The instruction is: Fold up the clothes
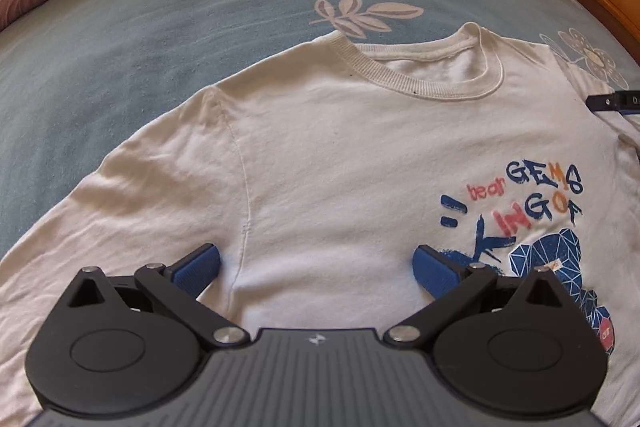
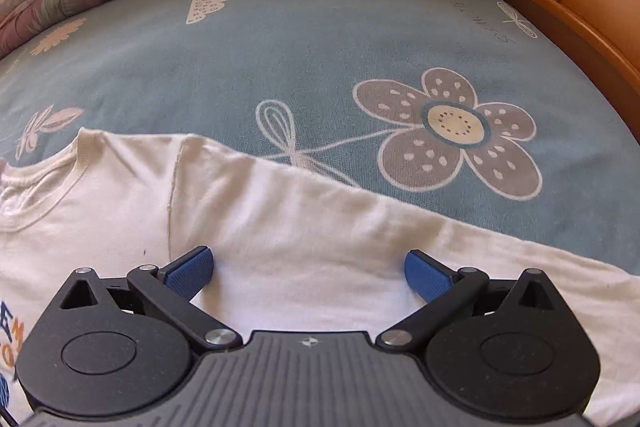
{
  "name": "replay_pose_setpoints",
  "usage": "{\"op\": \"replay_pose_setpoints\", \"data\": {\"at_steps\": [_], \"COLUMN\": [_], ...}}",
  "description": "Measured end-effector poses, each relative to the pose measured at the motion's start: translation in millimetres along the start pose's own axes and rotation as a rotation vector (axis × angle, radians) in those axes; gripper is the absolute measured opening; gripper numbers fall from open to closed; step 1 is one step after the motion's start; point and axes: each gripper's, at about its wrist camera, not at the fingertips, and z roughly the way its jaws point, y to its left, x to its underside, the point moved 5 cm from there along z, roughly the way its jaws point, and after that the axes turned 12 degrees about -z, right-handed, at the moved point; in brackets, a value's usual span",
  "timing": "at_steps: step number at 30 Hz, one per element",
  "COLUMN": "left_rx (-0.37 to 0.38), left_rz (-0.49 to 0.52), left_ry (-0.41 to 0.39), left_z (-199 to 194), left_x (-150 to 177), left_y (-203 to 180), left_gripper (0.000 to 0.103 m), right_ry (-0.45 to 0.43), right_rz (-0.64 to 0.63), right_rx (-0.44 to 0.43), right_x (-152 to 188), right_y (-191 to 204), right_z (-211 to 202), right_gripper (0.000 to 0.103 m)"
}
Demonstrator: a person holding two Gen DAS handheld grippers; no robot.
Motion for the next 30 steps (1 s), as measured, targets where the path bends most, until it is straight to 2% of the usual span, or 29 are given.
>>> {"op": "replay_pose_setpoints", "data": {"at_steps": [4, 6, 9, 15, 19, 23, 26, 29, 30], "left_rx": [0.011, 0.022, 0.029, 0.013, 0.025, 0.033, 0.037, 0.041, 0.039], "left_rz": [-0.065, -0.069, -0.047, 0.012, 0.029, 0.039, 0.024, 0.035, 0.041], "left_ry": [-0.035, -0.066, -0.067, -0.024, 0.032, 0.118, 0.112, 0.092, 0.092], "left_z": [-5.6, -13.9, -23.3, -41.1, -45.7, -36.2, -38.8, -43.8, -43.8], "left_x": [-28.4, -36.5, -31.8, 15.5, 46.5, 67.2, 67.8, 64.0, 63.5], "left_y": [5.2, 2.9, -5.1, -18.4, -29.8, -40.3, -43.5, -48.6, -50.3], "left_gripper": [0.102, 0.102, 0.102, 0.102, 0.102, 0.102, 0.102, 0.102, 0.102], "right_ry": [-0.006, -0.038, -0.064, -0.080, -0.048, 0.001, 0.026, -0.048, -0.075], "right_rz": [0.042, 0.009, -0.049, -0.205, -0.258, -0.229, -0.262, -0.210, -0.204], "right_rx": [-0.017, -0.033, -0.072, -0.209, -0.246, -0.259, -0.261, -0.257, -0.216], "right_x": [-23.7, -30.3, -25.9, 22.6, 51.5, 67.3, 73.5, 66.8, 62.7], "right_y": [-6.7, -2.2, 10.7, 69.4, 94.6, 101.6, 103.8, 84.2, 74.7], "right_z": [-1.3, -14.1, -35.0, -78.9, -85.2, -77.7, -80.3, -95.6, -96.5], "right_gripper": [0.103, 0.103, 0.103, 0.103, 0.103, 0.103, 0.103, 0.103, 0.103]}}
